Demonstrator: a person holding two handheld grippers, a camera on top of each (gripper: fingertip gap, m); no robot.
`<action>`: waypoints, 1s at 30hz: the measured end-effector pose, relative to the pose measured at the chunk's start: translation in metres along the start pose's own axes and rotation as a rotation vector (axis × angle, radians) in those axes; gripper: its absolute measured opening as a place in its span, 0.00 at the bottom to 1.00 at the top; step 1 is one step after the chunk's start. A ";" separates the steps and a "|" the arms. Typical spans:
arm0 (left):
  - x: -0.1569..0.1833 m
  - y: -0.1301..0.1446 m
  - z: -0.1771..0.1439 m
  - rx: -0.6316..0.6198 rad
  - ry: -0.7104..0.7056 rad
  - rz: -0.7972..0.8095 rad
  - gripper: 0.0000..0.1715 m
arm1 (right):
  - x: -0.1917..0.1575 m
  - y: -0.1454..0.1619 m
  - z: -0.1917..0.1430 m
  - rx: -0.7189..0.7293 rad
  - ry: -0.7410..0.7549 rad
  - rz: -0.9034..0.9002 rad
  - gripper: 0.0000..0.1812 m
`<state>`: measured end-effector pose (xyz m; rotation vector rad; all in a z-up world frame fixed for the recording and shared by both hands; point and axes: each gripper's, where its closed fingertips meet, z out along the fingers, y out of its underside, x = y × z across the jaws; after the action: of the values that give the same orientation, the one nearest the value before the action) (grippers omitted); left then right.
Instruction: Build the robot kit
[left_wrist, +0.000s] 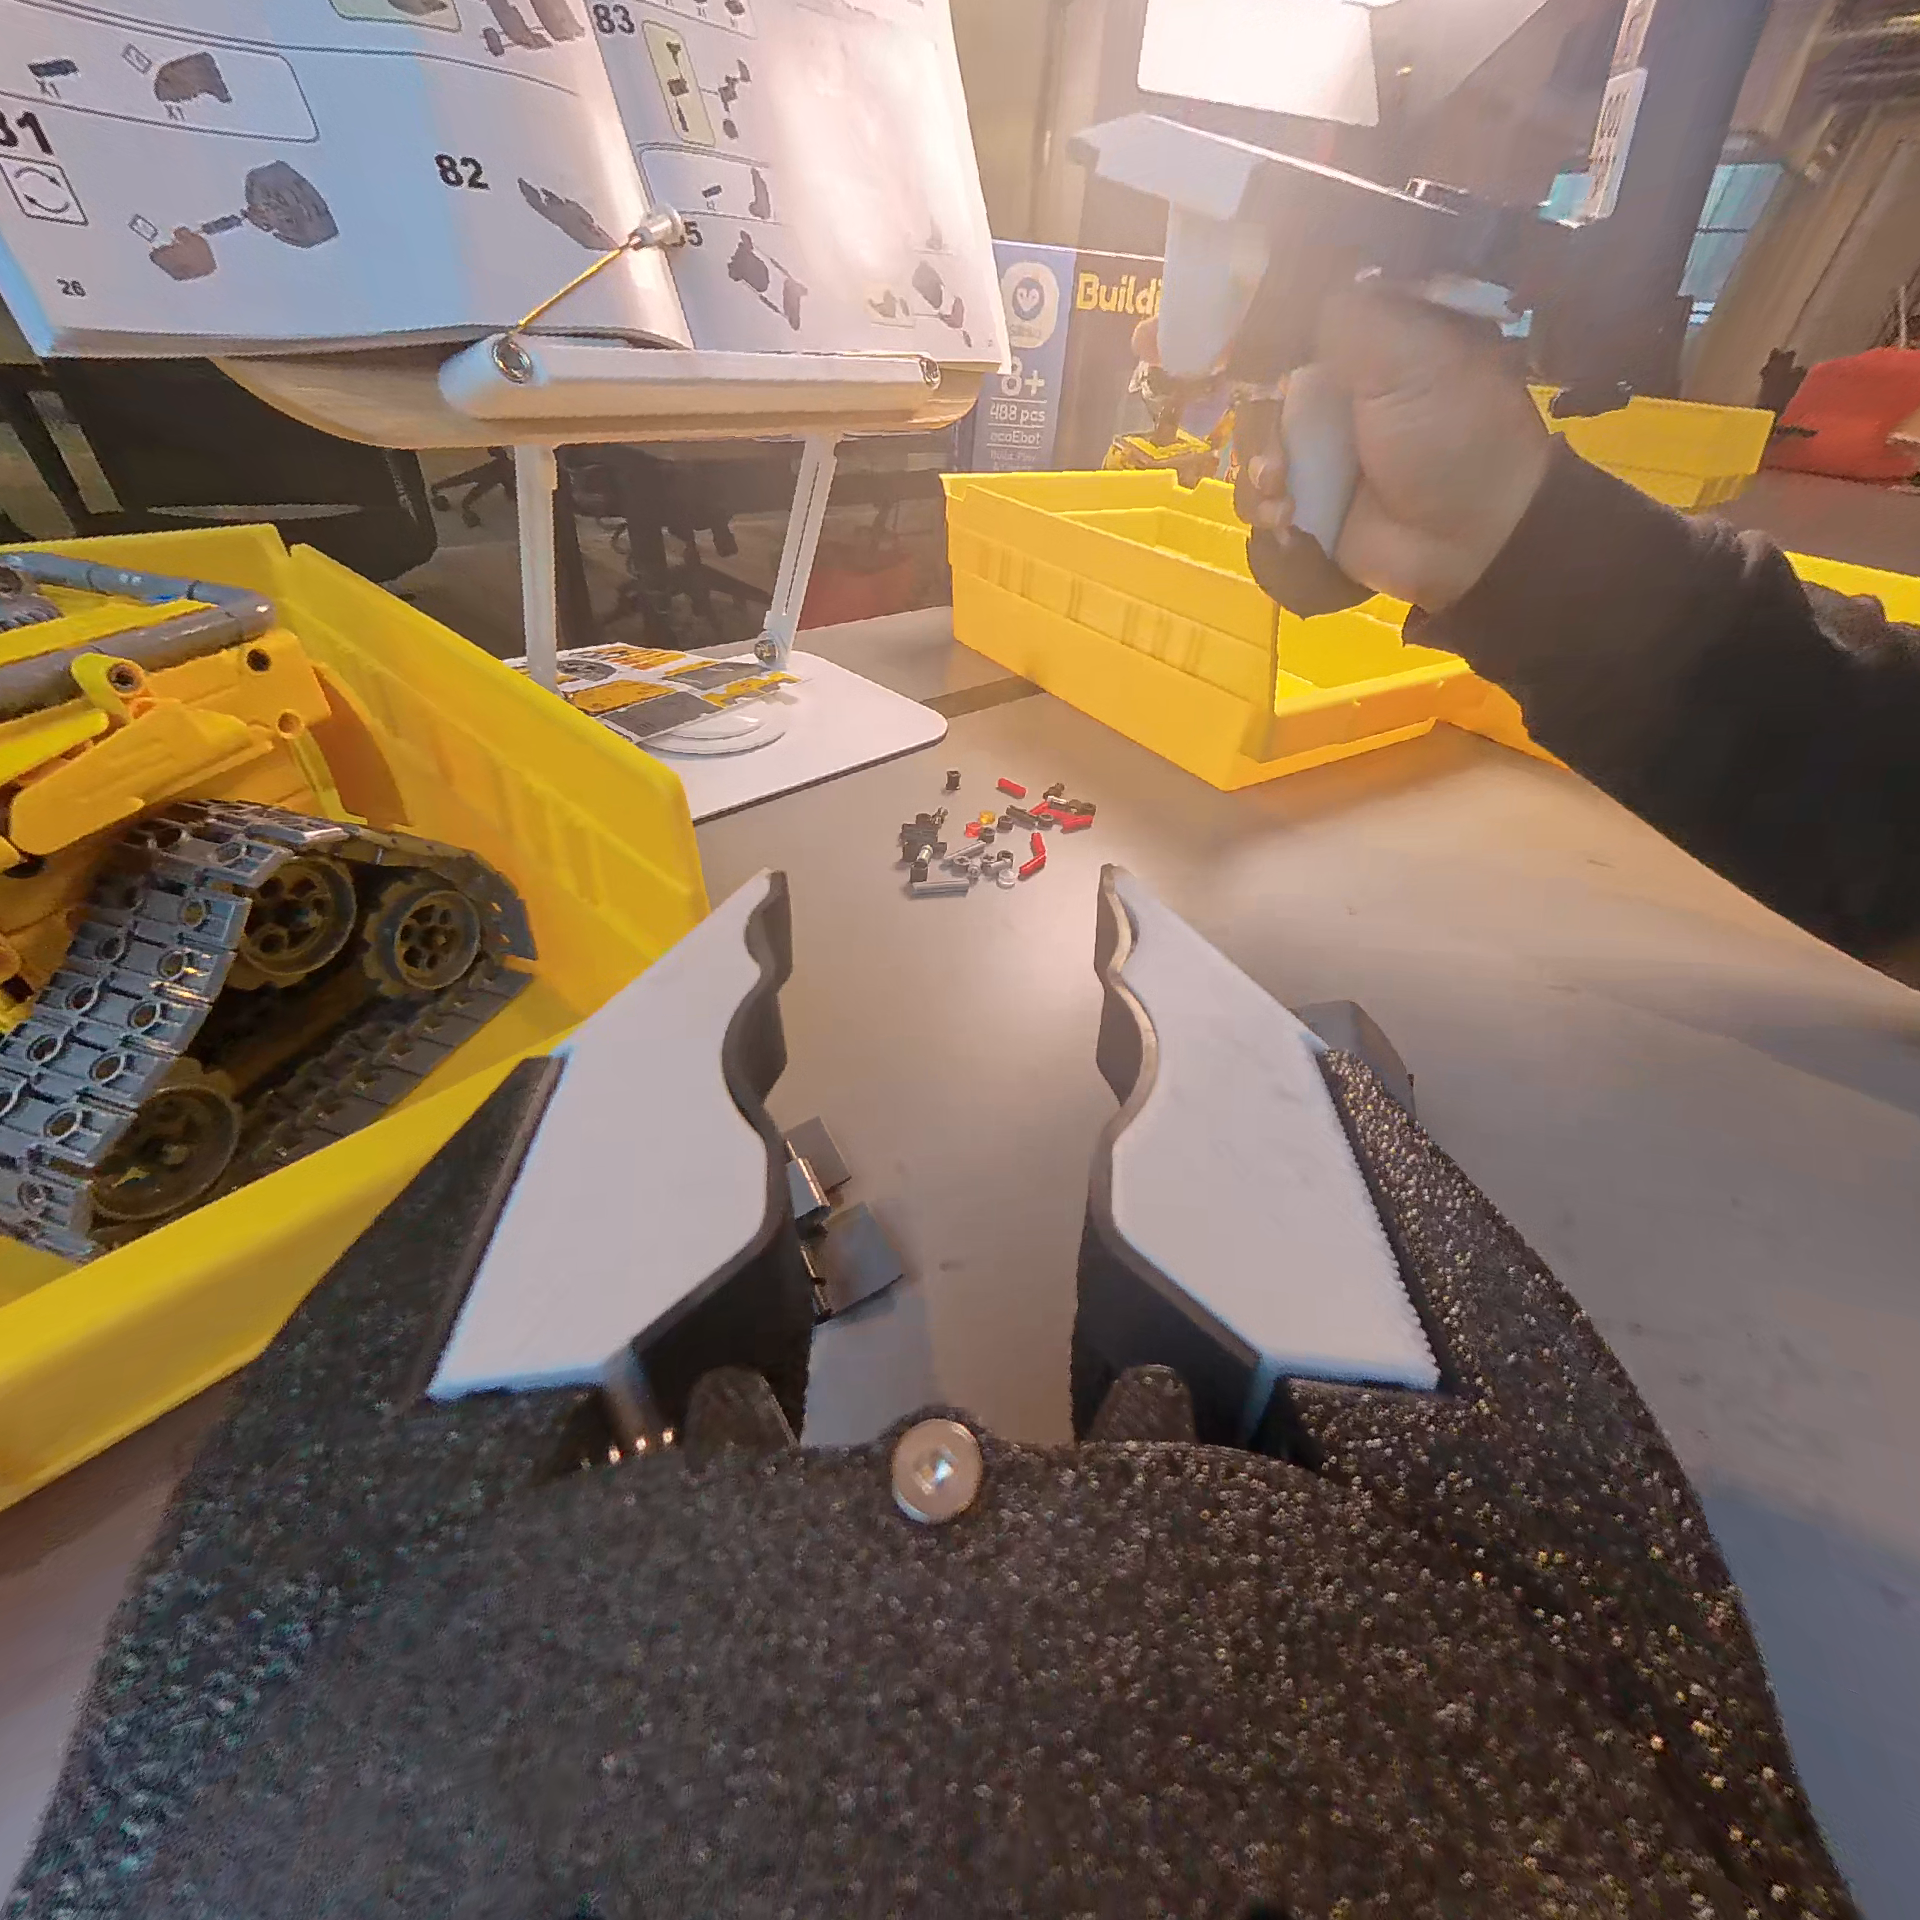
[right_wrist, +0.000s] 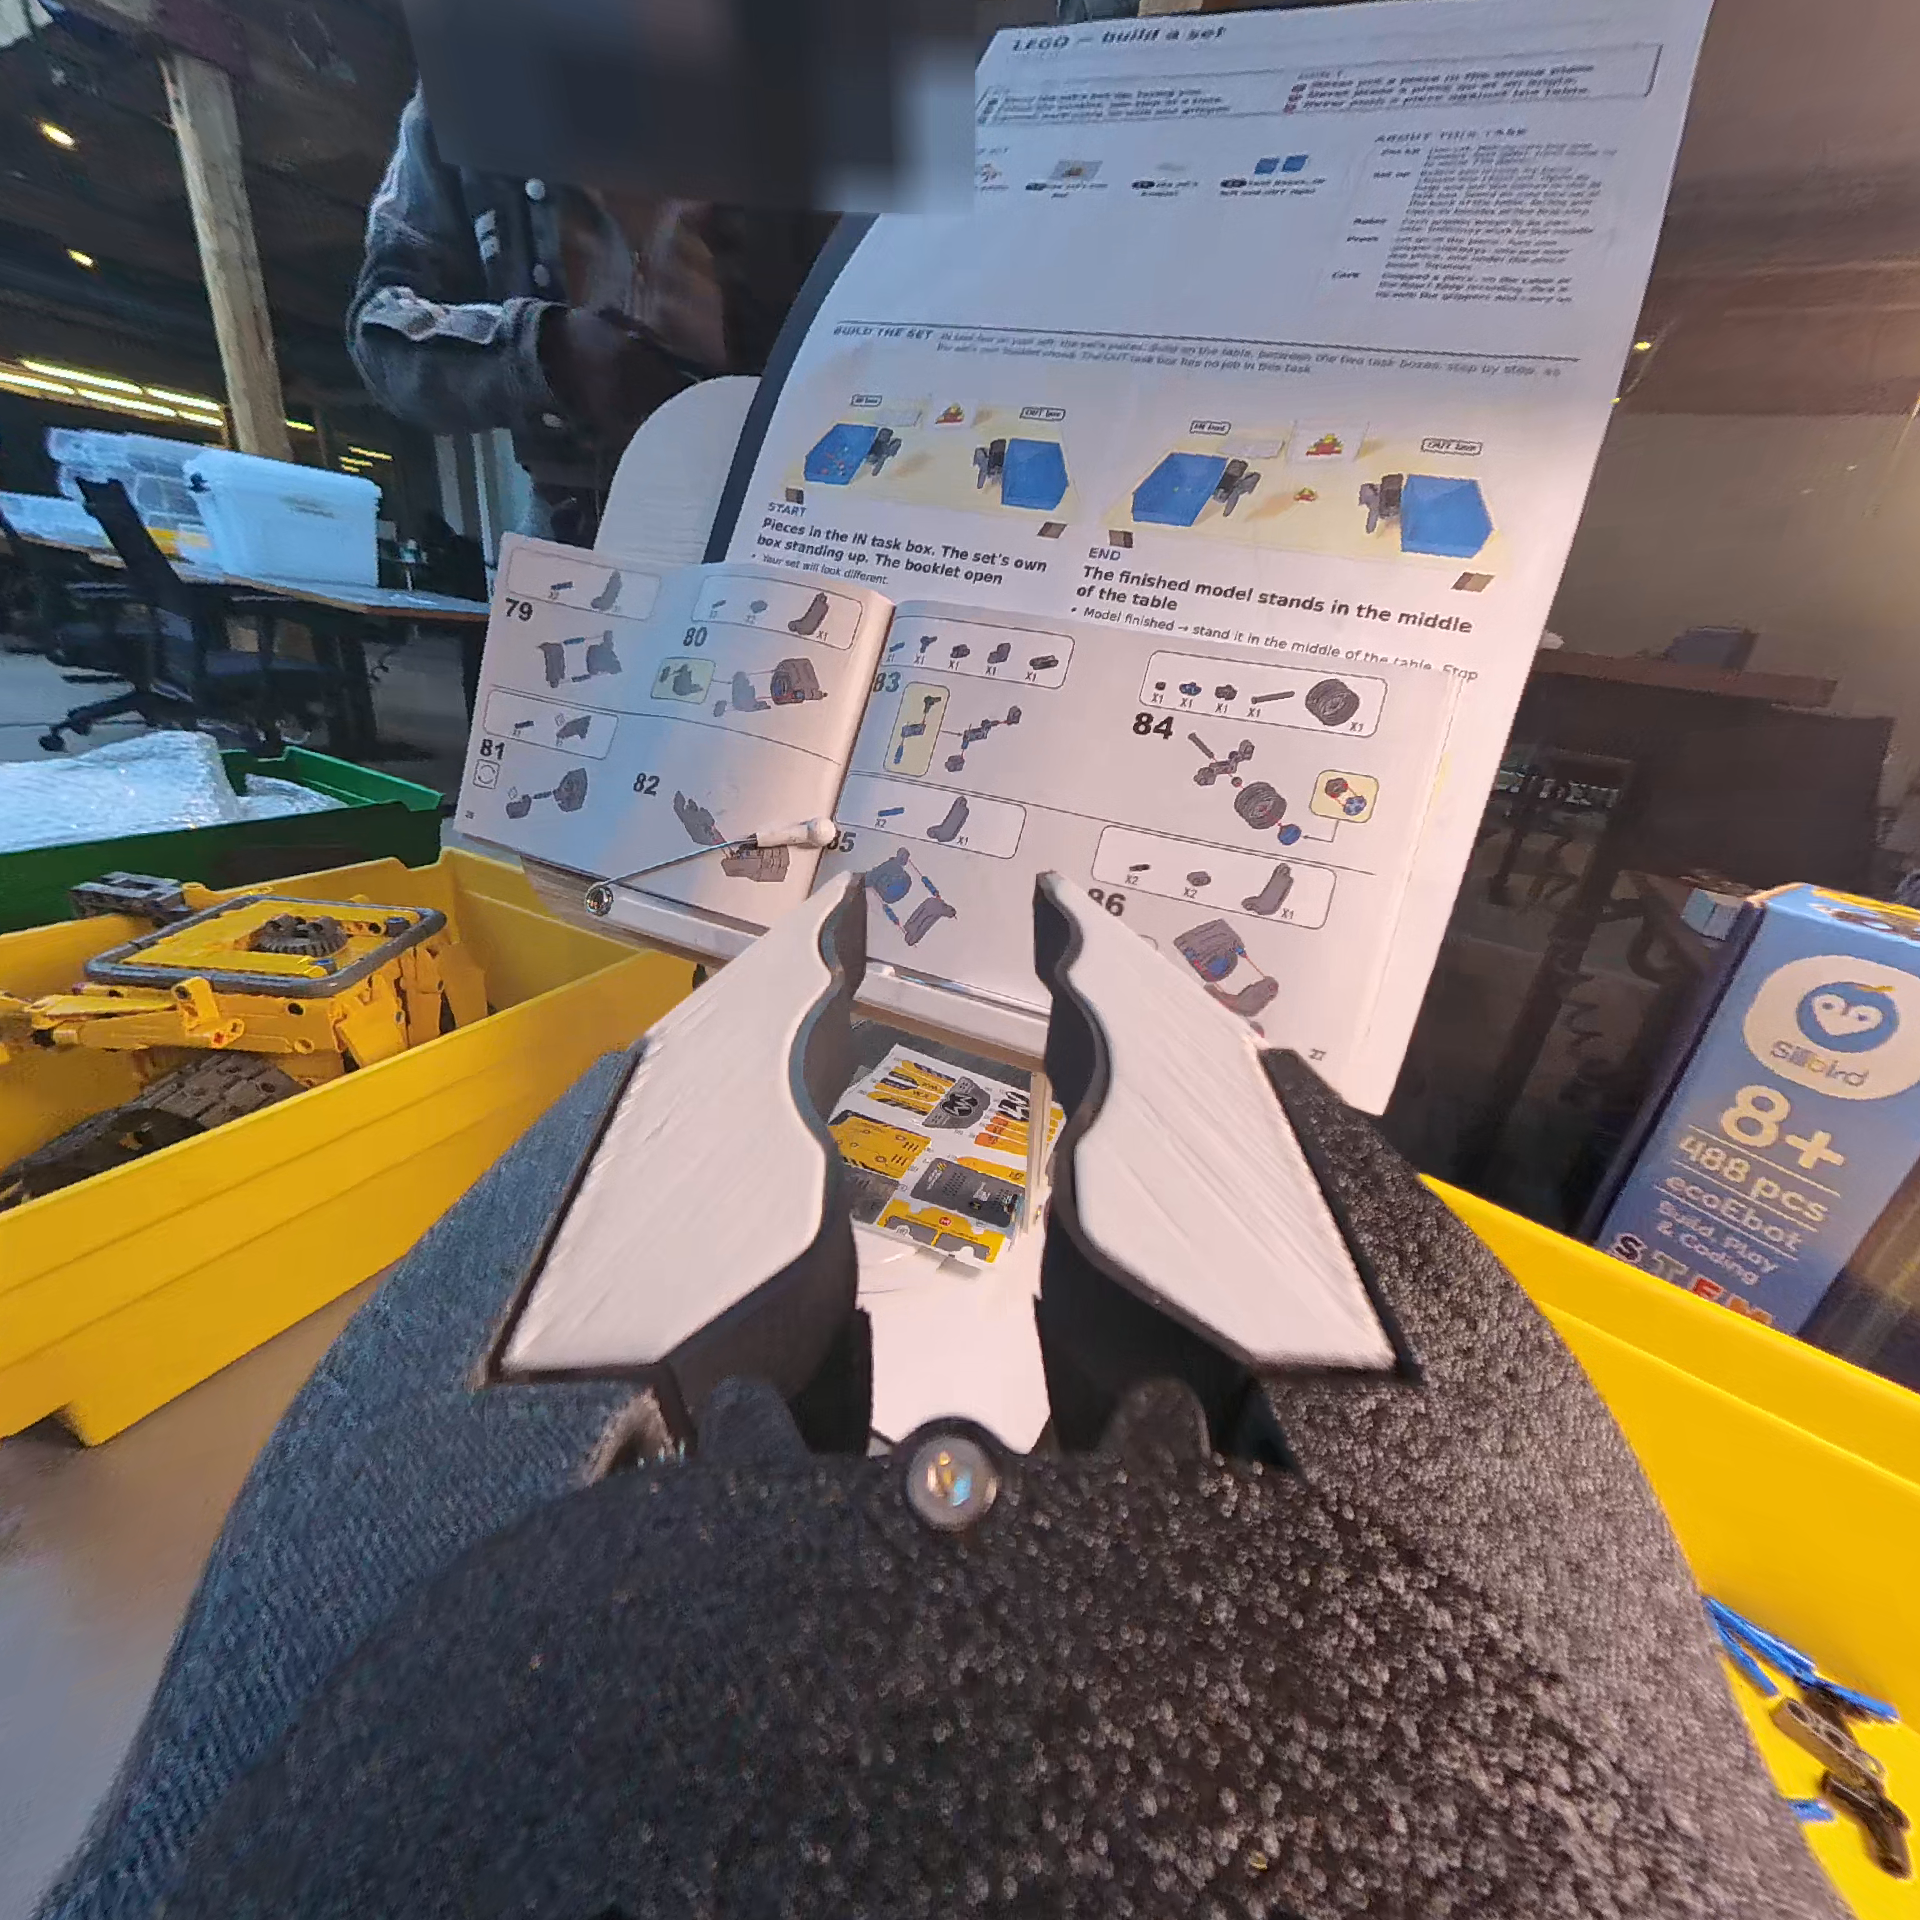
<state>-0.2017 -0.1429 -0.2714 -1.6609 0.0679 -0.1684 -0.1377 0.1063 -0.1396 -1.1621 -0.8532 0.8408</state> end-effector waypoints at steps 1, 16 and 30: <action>0.000 -0.001 -0.001 0.002 0.000 0.003 0.34 | -0.002 0.002 0.001 -0.005 -0.006 -0.003 0.18; -0.012 -0.011 -0.008 0.038 -0.071 0.019 0.29 | -0.032 0.021 0.003 -0.048 -0.083 -0.012 0.18; -0.015 -0.009 -0.007 0.023 -0.101 0.056 0.29 | -0.044 0.029 0.003 -0.069 -0.115 -0.005 0.18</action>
<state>-0.2186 -0.1468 -0.2631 -1.6398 0.0358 -0.0422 -0.1623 0.0736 -0.1727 -1.1801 -0.9853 0.8867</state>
